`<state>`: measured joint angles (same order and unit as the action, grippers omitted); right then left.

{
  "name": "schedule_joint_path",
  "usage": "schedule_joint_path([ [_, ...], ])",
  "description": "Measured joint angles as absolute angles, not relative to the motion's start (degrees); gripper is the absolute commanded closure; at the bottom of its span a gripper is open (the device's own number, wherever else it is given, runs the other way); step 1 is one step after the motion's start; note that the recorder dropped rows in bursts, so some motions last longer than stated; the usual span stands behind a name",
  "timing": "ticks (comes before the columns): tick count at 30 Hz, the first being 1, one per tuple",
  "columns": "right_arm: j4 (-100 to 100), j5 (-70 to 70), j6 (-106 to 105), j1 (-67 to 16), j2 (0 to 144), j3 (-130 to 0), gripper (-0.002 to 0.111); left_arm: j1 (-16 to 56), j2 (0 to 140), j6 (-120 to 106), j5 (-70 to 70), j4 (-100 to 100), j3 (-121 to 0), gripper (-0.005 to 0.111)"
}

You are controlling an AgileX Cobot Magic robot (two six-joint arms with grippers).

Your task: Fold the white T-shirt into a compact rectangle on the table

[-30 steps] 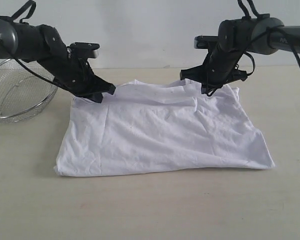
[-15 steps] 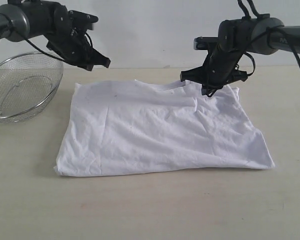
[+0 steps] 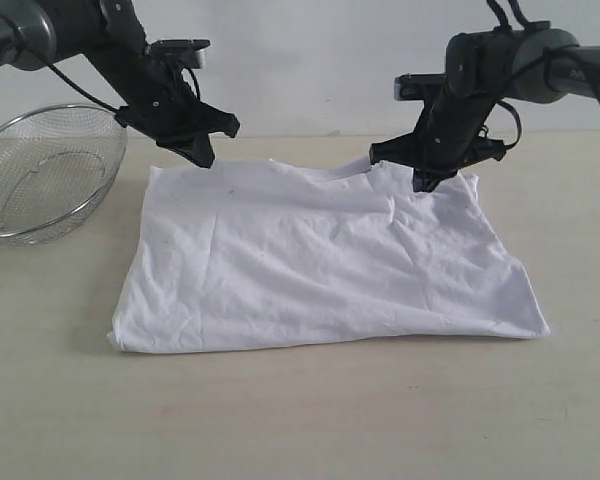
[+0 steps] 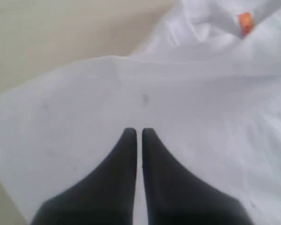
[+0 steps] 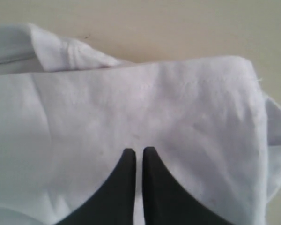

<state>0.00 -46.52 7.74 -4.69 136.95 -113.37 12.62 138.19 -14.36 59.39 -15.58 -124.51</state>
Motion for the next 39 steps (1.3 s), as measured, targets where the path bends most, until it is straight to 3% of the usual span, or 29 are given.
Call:
schedule_joint_path([
  [20,-3.19,-47.21,8.46,-1.99,137.91,-113.26,0.108,13.75,138.90,-15.88,62.09,-15.34,-115.95,0.102],
  [39,-9.19,-47.86,15.66,2.35,139.39,-113.26,0.108,13.75,138.90,-15.99,62.33,-14.30,-115.70,0.102],
])
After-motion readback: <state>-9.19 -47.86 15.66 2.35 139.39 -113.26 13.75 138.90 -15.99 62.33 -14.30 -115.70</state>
